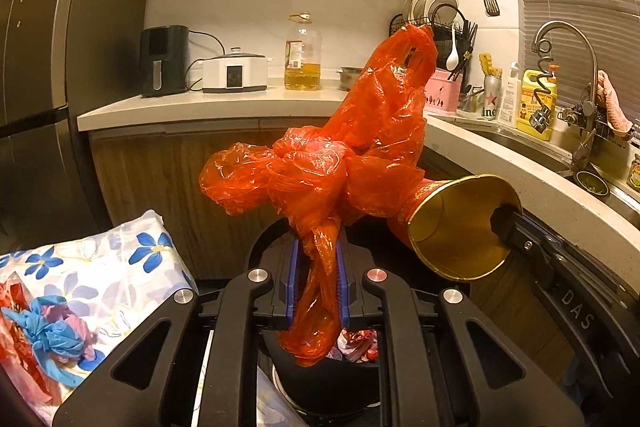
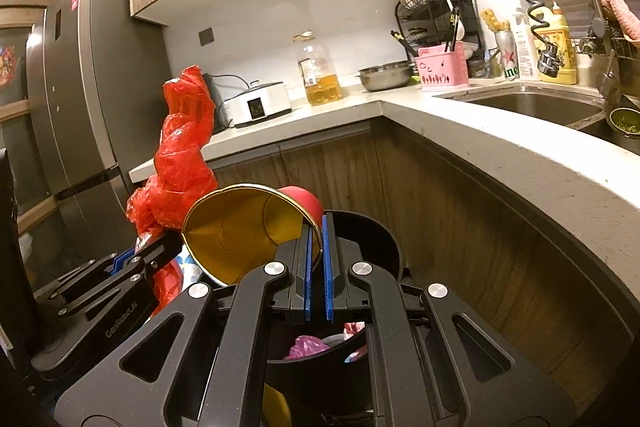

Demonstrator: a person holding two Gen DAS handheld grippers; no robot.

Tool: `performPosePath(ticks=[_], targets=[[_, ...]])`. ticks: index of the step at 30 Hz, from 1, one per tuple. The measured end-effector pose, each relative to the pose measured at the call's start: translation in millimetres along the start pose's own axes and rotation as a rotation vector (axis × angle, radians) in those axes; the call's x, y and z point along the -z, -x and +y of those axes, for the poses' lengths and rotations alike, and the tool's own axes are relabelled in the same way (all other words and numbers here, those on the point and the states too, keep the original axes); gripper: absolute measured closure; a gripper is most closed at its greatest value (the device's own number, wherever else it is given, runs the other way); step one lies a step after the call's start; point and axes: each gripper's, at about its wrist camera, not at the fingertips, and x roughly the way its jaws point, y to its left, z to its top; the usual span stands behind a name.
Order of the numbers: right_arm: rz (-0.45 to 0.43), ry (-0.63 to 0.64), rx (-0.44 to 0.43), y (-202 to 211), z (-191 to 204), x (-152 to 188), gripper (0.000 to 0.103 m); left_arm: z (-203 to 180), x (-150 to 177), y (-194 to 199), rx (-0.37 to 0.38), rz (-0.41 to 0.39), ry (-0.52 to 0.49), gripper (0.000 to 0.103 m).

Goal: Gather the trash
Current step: 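Open both grippers over the bin, dropping the red wrapper and red cup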

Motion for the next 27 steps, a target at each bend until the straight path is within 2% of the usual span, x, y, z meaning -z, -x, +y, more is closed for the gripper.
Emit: performPosePath(ticks=[5,7,15,18,20,27], targets=[[0.021,-0.009,0.002,-7.1,-2.0,-0.3,0.098,0.5,1.3,-3.2,0.005,0.008,-0.005,0.075],[0.027,-0.01,0.006,-9.2,-2.7,0.5,0.097,0.6,1.5,-3.6,0.007,0.009,-0.003,0.066],[0.053,-0.015,0.019,-17.0,-4.8,4.0,0.096,9.4,3.5,-2.0,-0.006,0.003,0.027,0.047],[0.068,-0.017,0.023,-21.7,-4.9,6.2,0.089,16.6,4.5,1.5,-0.02,-0.002,0.053,0.039],[0.078,-0.018,0.025,-24.6,-5.1,7.1,0.08,22.1,5.8,6.9,-0.034,-0.011,0.065,0.037],[0.078,-0.022,0.025,-19.8,-3.9,11.9,0.057,34.2,10.3,29.6,-0.077,-0.043,0.094,0.024]])
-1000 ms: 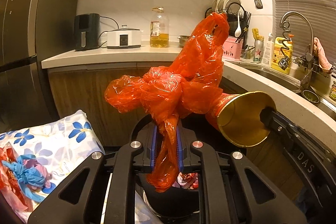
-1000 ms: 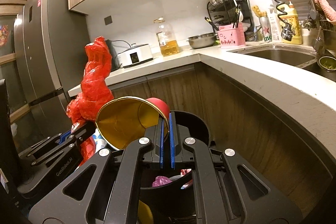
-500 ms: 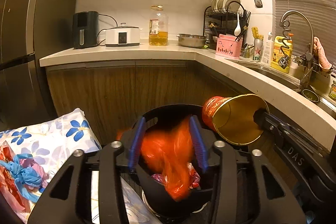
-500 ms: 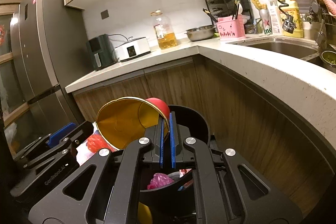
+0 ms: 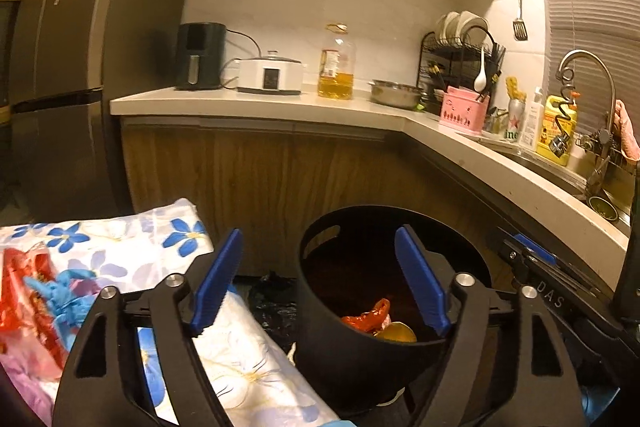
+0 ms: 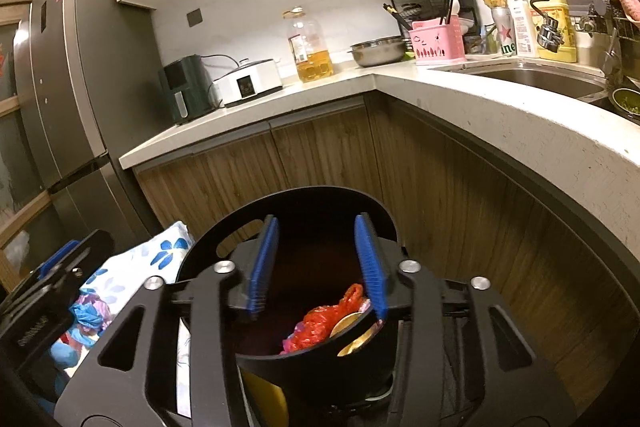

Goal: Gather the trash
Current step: 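Open both grippers over the bin, dropping the red wrapper and red cup, then move both open grippers back over the table toward the remaining trash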

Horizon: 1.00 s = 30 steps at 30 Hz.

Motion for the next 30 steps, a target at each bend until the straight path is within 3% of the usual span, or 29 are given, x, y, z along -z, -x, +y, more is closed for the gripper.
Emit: performPosePath(ticks=[5,11,13,30], targets=[[-0.004,0.018,0.006,12.5,5.7,5.1,0.037,8.5,3.9,21.6,-0.046,-0.03,-0.003,0.017],[-0.017,0.044,0.002,36.5,17.8,17.1,0.024,21.4,10.5,42.0,-0.122,-0.028,0.003,0.012],[-0.02,0.052,0.0,43.9,21.7,20.5,0.022,26.3,14.5,49.3,-0.148,-0.027,0.001,0.007],[-0.019,0.115,-0.05,106.3,74.5,65.4,0.019,79.5,55.2,115.6,-0.308,0.0,0.021,0.007]])
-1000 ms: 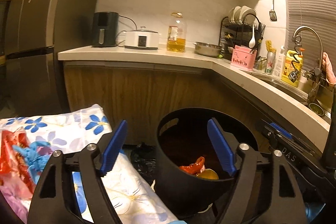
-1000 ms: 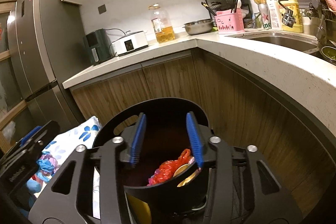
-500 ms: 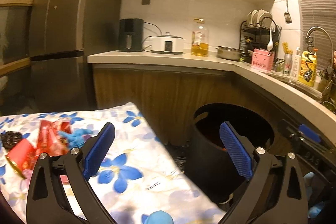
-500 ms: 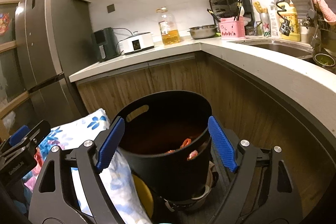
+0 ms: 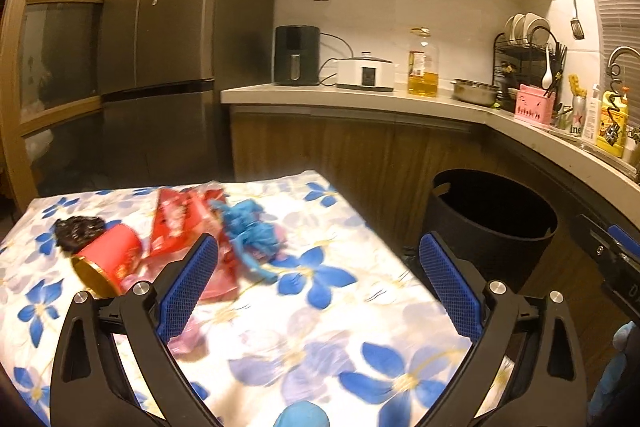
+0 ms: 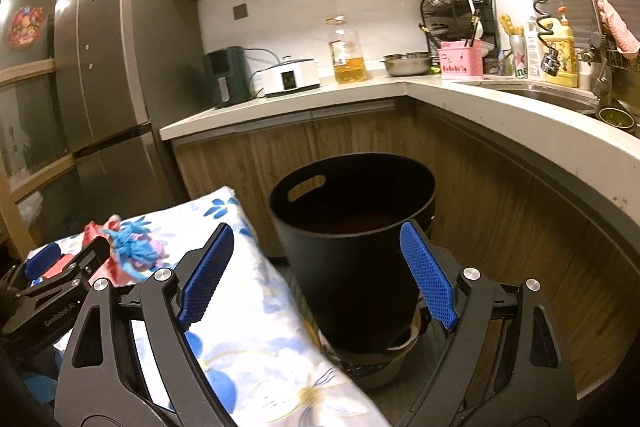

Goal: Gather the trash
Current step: 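Move both open grippers back over the table toward the remaining trash, then grasp the purple plastic bag with the left gripper while the right gripper grasps the second red cup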

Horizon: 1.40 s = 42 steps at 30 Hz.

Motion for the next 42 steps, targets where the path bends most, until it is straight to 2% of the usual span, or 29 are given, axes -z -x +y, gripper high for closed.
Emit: performPosePath(ticks=[7,18,21,24,29,32,34,36,39,42], targets=[[0.024,0.021,-0.048,7.6,26.9,15.0,0.019,24.9,16.6,13.1,-0.071,-0.009,-0.009,0.007],[0.069,0.052,-0.129,3.5,67.5,35.0,0.019,85.2,43.6,5.7,-0.234,0.041,0.017,0.007],[0.078,0.056,-0.147,0.5,75.8,37.7,0.019,100.4,45.5,-2.0,-0.238,0.071,0.056,0.007],[0.083,0.057,-0.162,-2.3,80.6,38.2,0.019,105.0,46.2,-14.6,-0.22,0.123,0.076,0.013],[0.095,0.059,-0.177,-7.5,86.6,38.8,0.019,107.0,50.6,-36.9,-0.207,0.214,0.087,0.035],[0.099,0.061,-0.183,-9.5,90.1,39.2,0.019,111.1,57.2,-46.9,-0.195,0.267,0.104,0.054],[0.103,0.067,-0.186,-11.0,93.1,40.5,0.019,114.6,60.7,-50.7,-0.182,0.293,0.123,0.074],[0.112,0.074,-0.191,-13.0,97.1,41.9,0.019,117.0,62.6,-52.0,-0.164,0.305,0.139,0.088],[0.12,0.084,-0.199,-14.6,103.0,44.0,0.019,121.5,65.6,-49.3,-0.132,0.308,0.162,0.096],[0.129,0.094,-0.211,-17.0,110.0,45.6,0.019,125.8,66.8,-35.8,-0.1,0.288,0.188,0.099]])
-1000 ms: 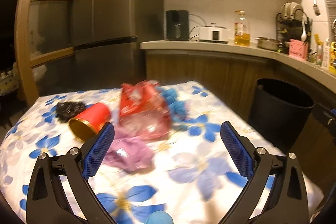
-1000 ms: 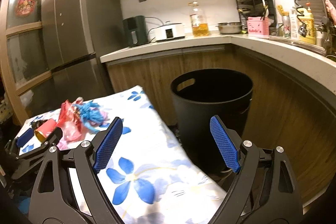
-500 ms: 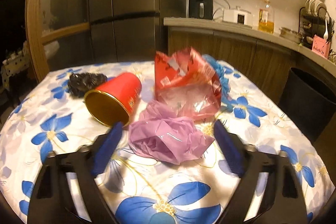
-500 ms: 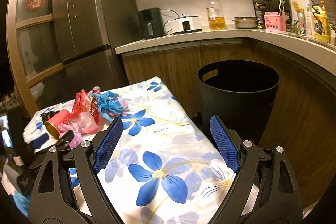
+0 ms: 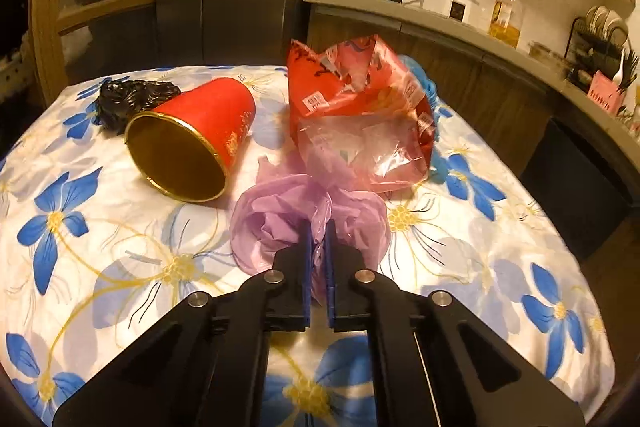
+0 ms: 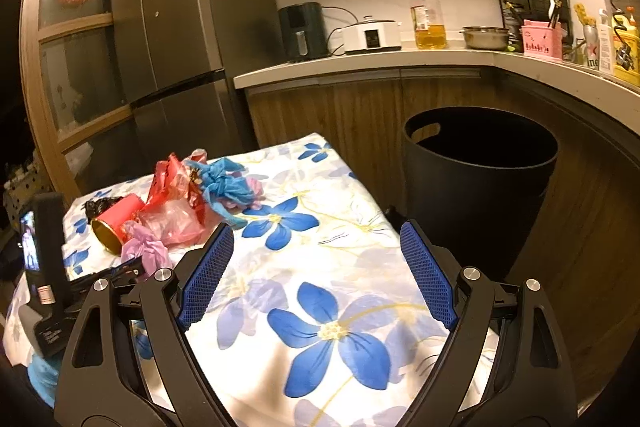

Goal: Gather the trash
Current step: 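Grasp the purple plastic bag with the left gripper while the right gripper grasps the second red cup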

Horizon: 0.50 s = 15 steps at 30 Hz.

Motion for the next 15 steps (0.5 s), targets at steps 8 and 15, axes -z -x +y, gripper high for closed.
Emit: performPosePath(ticks=[8,15], targets=[[0.052,0.01,-0.053,-18.2,23.8,9.4,0.019,15.2,10.7,49.0,0.039,-0.075,-0.007,0.1],[0.093,0.075,-0.157,-33.2,73.3,19.9,0.022,56.0,11.3,81.5,-0.002,-0.123,0.049,0.1]])
